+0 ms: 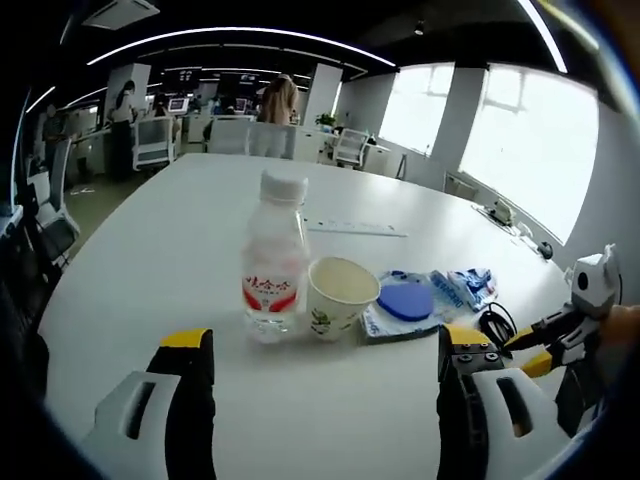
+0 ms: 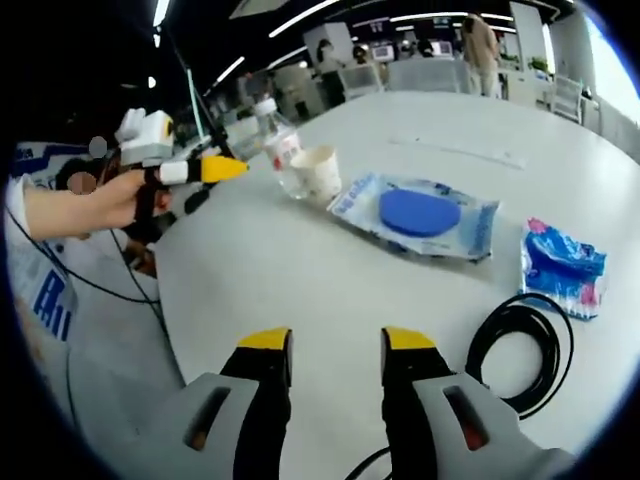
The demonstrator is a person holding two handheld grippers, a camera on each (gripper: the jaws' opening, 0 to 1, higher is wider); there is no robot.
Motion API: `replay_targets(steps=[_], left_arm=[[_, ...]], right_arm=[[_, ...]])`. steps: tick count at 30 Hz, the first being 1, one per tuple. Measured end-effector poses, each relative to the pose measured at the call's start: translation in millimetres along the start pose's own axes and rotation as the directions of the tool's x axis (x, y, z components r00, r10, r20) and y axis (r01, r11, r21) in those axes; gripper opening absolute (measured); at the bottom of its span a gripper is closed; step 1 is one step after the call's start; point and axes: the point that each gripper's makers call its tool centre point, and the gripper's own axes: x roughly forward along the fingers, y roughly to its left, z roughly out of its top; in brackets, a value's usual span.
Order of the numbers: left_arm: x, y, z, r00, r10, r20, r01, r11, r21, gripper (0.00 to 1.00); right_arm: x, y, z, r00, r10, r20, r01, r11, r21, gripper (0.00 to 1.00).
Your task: Arrange the tabletop items into an orderly group along one side of the table until the central work area is clear of visible clutter.
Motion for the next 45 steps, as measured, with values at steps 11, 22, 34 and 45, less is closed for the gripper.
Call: replay_targets(steps=[11, 22, 34, 45], left_arm=[[-9.2, -11.5, -22.0, 0.999, -0.035, -0.039, 0.035, 0.999, 0.011, 0.94], [-16.7, -17.0, -33.8, 0.996, -0.062, -0.059, 0.064, 0.998, 0.023, 0.93], [-25.2, -22.3, -42.7, 0.993, -0.093, -0.071, 0.095, 0.995, 0.029, 0.93], [-32.8, -22.1, -43.0, 0.992, -0.105, -0.068, 0.109, 0.992, 0.057, 0.94]], right_arm=[[-22.3, -19.8, 2.7, 0.993, -0.086, 0.085, 0.086, 0.996, 0.009, 0.62], [-39.8, -34.5, -5.1, 0.984, -0.144, 0.101, 0.142, 0.99, 0.023, 0.73], [-61.3, -48.7, -22.4, 0.972, -0.207, 0.11, 0.2, 0.977, 0.074, 0.75], [-86.0, -67.6, -46.7, 0.955, -0.277, 0.106, 0.262, 0.956, 0.131, 0.76]])
